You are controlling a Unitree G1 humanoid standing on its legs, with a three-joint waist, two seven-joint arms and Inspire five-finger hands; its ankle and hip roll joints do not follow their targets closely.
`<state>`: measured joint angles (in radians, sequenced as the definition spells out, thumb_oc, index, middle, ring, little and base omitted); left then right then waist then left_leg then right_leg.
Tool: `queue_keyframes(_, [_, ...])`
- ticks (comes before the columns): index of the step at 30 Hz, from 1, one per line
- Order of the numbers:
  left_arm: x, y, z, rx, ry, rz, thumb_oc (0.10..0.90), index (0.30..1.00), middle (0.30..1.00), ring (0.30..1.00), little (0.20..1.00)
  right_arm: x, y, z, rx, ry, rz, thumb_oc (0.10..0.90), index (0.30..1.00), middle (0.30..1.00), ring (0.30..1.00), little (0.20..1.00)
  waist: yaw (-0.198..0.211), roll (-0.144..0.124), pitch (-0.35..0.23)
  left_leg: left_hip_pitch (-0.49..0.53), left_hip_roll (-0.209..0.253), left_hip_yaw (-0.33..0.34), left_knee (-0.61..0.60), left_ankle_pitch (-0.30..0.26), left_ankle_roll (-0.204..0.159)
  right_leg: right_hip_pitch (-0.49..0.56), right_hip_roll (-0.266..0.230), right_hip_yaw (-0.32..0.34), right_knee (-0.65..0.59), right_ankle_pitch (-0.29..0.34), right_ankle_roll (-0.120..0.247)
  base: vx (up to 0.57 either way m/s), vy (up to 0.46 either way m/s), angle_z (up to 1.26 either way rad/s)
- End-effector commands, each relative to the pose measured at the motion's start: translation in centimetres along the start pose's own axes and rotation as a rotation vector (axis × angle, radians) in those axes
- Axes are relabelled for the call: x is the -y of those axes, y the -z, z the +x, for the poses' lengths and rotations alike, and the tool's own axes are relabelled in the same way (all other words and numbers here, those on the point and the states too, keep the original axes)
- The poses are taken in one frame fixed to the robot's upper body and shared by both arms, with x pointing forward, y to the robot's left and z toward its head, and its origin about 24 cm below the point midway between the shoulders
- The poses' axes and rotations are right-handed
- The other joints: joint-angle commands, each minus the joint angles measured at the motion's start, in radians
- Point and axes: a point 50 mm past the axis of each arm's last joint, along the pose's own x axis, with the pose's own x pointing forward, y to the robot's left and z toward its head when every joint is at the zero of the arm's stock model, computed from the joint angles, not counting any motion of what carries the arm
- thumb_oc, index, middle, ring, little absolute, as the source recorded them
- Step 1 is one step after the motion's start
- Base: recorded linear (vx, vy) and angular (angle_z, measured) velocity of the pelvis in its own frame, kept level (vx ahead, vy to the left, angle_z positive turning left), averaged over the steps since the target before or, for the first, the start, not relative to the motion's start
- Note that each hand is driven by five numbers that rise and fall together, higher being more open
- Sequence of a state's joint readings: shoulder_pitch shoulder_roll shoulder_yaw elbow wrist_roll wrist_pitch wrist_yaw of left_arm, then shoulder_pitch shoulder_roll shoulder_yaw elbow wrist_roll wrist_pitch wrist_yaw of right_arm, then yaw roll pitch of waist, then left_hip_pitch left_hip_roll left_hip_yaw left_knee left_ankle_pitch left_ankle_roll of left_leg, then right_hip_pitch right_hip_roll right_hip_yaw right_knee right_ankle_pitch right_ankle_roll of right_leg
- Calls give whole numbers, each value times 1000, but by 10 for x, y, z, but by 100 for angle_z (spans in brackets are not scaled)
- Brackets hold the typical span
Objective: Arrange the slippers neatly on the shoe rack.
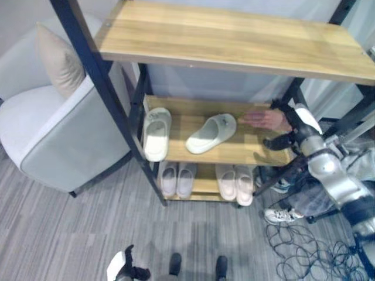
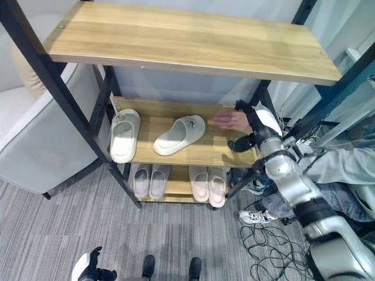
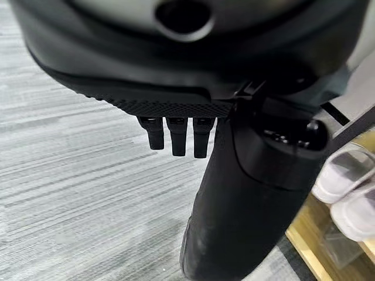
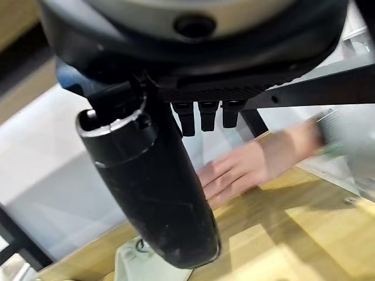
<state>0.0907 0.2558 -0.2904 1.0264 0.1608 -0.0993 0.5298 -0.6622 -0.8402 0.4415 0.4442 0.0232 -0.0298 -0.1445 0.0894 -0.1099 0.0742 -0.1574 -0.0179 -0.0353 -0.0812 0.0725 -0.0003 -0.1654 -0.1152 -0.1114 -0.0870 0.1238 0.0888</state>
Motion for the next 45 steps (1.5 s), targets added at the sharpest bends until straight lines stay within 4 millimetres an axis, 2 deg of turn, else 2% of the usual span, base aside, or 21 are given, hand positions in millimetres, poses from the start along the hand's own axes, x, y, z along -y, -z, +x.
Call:
queue_keyframes(1, [17, -21, -2, 70, 61, -49, 800, 900, 900, 900, 900, 67, -44, 14, 196, 215, -45, 800, 900, 900, 900, 900, 25, 11, -11, -3, 4, -42, -6, -42, -26, 69, 13, -11, 0, -104, 49, 12, 4, 5])
queue_keyframes(8, [22, -15, -4, 40, 112, -39, 800, 900, 900, 900, 900, 59, -41, 4, 220, 206, 30, 800, 900, 900, 900, 900, 26, 12, -3, 5, 5, -52, -6, -48, -25, 80, 12, -20, 0, -112, 49, 8, 6, 3])
queue_keyframes(14, [31, -11, -8, 20, 187, -26, 800, 900, 900, 900, 900, 23, -33, -8, 228, 176, 302, 800, 900, 900, 900, 900, 37, 9, 0, 28, 7, -58, -6, -58, -21, 101, 13, -27, 0, -118, 51, 14, 0, 4])
queue_keyframes(16, [36, -14, -12, 43, 219, -30, 800, 900, 900, 900, 900, 9, -29, -3, 187, 233, 501, 800, 900, 900, 900, 900, 56, 11, 6, 31, 9, -64, -6, -59, -19, 105, 13, -34, 0, -119, 51, -7, 13, 3])
queue_keyframes(20, [35, -12, -12, 38, 223, -32, 800, 900, 900, 900, 900, 4, -30, 2, 166, 264, 550, 800, 900, 900, 900, 900, 69, 8, 12, 32, 10, -70, -6, -60, -17, 108, 16, -37, 0, -120, 51, -5, 16, 10])
queue_keyframes(21, [15, -5, 1, -13, 132, -35, 800, 900, 900, 900, 900, 0, -50, 8, 222, 270, 596, 800, 900, 900, 900, 900, 67, 2, 13, 34, 13, -72, -6, -60, -18, 107, 18, -38, 0, -120, 52, -1, 16, 6])
queue_keyframes(25, [20, 2, -4, -32, 143, -39, 800, 900, 900, 900, 900, 5, -42, 8, 204, 337, 640, 800, 900, 900, 900, 900, 82, -7, 23, 27, 14, -82, -6, -58, -19, 105, 20, -44, 0, -119, 50, -7, 0, 0])
queue_keyframes(30, [14, 7, -1, -64, 126, -35, 800, 900, 900, 900, 900, 12, -39, 6, 191, 438, 679, 800, 900, 900, 900, 900, 100, -19, 33, 20, 11, -98, -6, -57, -17, 105, 22, -57, 0, -123, 50, -4, 4, 12])
queue_keyframes(33, [8, 9, 2, -72, 106, -26, 800, 900, 900, 900, 900, 22, -43, 12, 197, 478, 610, 800, 900, 900, 900, 900, 114, -27, 43, 10, 11, -112, -6, -54, -16, 102, 22, -65, 0, -122, 49, -2, 18, 12])
queue_keyframes(38, [2, 9, 6, -77, 88, -28, 800, 900, 900, 900, 900, 28, -48, 19, 199, 498, 609, 800, 900, 900, 900, 900, 128, -36, 62, -15, 8, -125, -6, -43, -17, 85, 24, -75, 0, -118, 51, -21, 17, 9])
queue_keyframes(45, [-5, 4, 11, -74, 57, -54, 800, 900, 900, 900, 900, 30, -51, 32, 146, 540, 546, 800, 900, 900, 900, 900, 151, -54, 97, -53, 8, -148, -6, -32, -15, 58, 27, -88, 1, -109, 50, -14, 16, 10])
